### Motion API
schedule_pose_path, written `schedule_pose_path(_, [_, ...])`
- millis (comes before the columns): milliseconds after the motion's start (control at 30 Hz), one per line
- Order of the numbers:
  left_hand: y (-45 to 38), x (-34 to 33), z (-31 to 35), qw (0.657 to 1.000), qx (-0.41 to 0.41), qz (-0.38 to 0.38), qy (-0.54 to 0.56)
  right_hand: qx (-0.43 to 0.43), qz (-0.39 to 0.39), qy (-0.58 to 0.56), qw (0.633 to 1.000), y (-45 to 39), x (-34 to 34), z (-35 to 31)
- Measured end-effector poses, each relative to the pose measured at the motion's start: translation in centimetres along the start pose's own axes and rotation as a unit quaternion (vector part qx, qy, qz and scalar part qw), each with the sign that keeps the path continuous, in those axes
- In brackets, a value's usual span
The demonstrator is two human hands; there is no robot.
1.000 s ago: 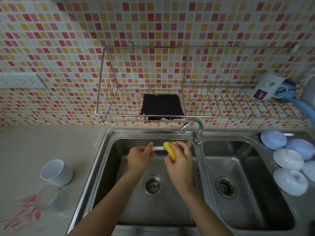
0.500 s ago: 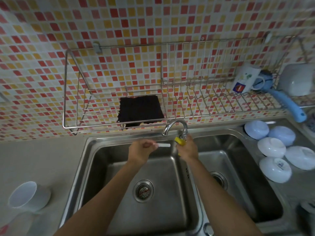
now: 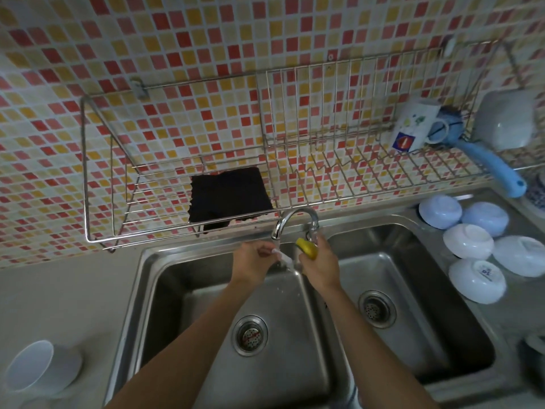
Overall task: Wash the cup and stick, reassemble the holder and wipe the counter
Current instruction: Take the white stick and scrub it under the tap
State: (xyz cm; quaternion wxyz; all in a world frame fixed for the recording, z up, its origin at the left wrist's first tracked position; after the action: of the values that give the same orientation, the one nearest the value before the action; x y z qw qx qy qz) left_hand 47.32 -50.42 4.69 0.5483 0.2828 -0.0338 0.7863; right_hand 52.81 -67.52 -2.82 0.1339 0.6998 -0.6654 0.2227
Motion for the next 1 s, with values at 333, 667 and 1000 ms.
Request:
schedule_pose_path(333, [0.2, 0.6, 0.6, 0.999, -0.022, 0.013, -0.033, -0.042, 0.039, -0.041, 0.998, 2.4, 2.7, 1.9])
schedule_pose_path(667, [0.6, 1.0, 1.5, 0.998, -0.045, 0.014, -0.043, -0.068, 0.019, -0.078, 0.994, 3.6, 1.5, 2.9])
schedule_pose_path(1000, [1.1, 4.0, -0.9, 0.998, -0.032, 0.032, -0.052, -0.185, -0.018, -0.25, 0.95, 2.9, -1.1, 1.8])
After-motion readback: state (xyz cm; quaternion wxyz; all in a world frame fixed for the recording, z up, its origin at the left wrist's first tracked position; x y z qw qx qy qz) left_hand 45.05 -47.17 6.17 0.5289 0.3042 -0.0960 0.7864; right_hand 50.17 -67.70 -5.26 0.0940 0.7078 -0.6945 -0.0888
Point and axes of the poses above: each hand's wrist, its own y-axis away from the middle knuckle, its own x-axis out of the back of the hand, z = x × y, the point moved 6 cm from there along -y, towards the middle knuckle, and after that the axes turned 10 degrees about x, right-handed, at the moved point
